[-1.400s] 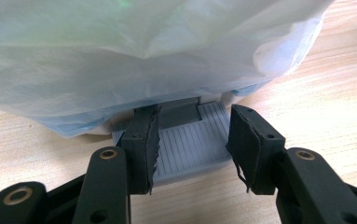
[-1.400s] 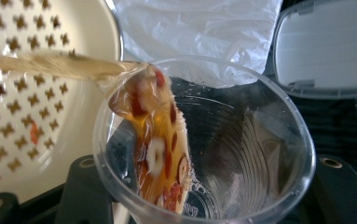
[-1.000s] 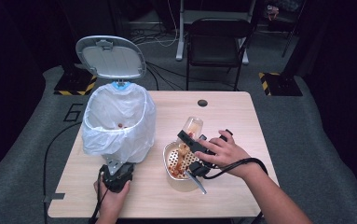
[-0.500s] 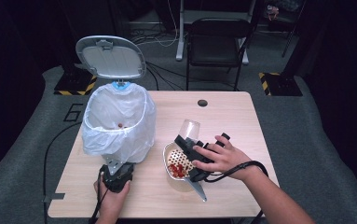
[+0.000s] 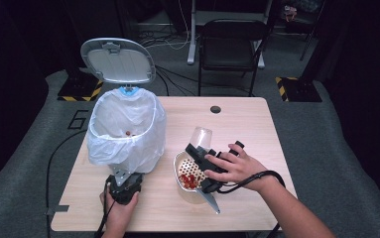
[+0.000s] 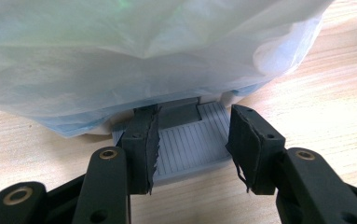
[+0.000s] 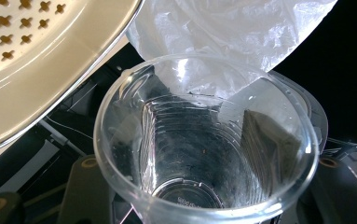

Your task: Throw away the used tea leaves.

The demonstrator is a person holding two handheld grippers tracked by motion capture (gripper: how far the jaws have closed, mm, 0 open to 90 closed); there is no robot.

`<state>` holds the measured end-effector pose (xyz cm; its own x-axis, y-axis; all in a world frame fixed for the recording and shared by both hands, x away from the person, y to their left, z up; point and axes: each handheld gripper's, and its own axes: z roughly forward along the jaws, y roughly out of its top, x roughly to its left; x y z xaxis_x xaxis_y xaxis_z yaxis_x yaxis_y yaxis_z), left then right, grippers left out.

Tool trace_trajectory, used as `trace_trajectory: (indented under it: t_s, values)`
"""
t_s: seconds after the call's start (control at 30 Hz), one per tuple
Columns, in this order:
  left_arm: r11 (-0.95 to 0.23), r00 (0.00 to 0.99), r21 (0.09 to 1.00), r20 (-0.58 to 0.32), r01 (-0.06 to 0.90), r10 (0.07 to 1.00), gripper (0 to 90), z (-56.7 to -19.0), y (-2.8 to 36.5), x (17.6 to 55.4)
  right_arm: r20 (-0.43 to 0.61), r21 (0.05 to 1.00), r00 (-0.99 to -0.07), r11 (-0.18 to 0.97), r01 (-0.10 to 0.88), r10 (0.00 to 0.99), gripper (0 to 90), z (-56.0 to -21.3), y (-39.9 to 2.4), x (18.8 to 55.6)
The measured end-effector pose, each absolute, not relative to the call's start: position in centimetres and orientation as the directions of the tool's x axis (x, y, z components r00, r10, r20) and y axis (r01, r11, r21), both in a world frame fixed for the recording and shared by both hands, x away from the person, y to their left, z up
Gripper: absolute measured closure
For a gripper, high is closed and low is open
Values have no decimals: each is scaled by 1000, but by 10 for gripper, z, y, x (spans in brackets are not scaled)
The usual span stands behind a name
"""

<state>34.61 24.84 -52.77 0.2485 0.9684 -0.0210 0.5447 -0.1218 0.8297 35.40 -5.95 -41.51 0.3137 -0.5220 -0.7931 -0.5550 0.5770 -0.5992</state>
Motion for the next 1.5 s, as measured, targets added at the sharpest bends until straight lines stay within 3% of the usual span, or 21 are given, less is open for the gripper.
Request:
trace_trajectory:
  t_s: [0.27, 0.47, 0.53, 0.73, 0.8, 1.07, 1.13, 1.3, 1.5]
  values:
    - [-122, 249, 830, -21, 545, 968, 529, -528, 248, 346, -803, -586, 308, 580, -566, -510, 418, -413, -61, 353]
    - [-121, 249, 830, -21, 544, 968, 529, -528, 248, 346, -862, -471, 174, 624, -624, -477, 417, -400, -62, 357]
    - [-121, 249, 830, -22, 544, 968, 529, -528, 248, 346, -853, -478, 169, 608, -634, -494, 416, -392, -61, 359]
    - [-120, 248, 830, -23, 545, 969, 529, -528, 248, 346, -911, -342, 56, 672, -657, -409, 415, -383, -65, 370]
    - [-120, 248, 830, -23, 544, 969, 529, -528, 248, 346, -921, -287, -4, 685, -670, -390, 414, -380, -65, 375]
    - [-120, 248, 830, -23, 545, 969, 529, -528, 248, 346, -929, 81, -321, 748, -659, -182, 414, -366, -71, 397]
    - [-120, 248, 830, -23, 545, 968, 529, -528, 248, 346, -916, 131, -368, 751, -647, -158, 414, -362, -71, 401]
    - [-119, 248, 830, -23, 544, 969, 529, -528, 248, 346, -840, 319, -539, 743, -589, -66, 416, -355, -73, 414]
    - [-119, 247, 830, -24, 544, 969, 529, -528, 248, 346, -755, 463, -656, 710, -531, 1, 416, -349, -74, 426]
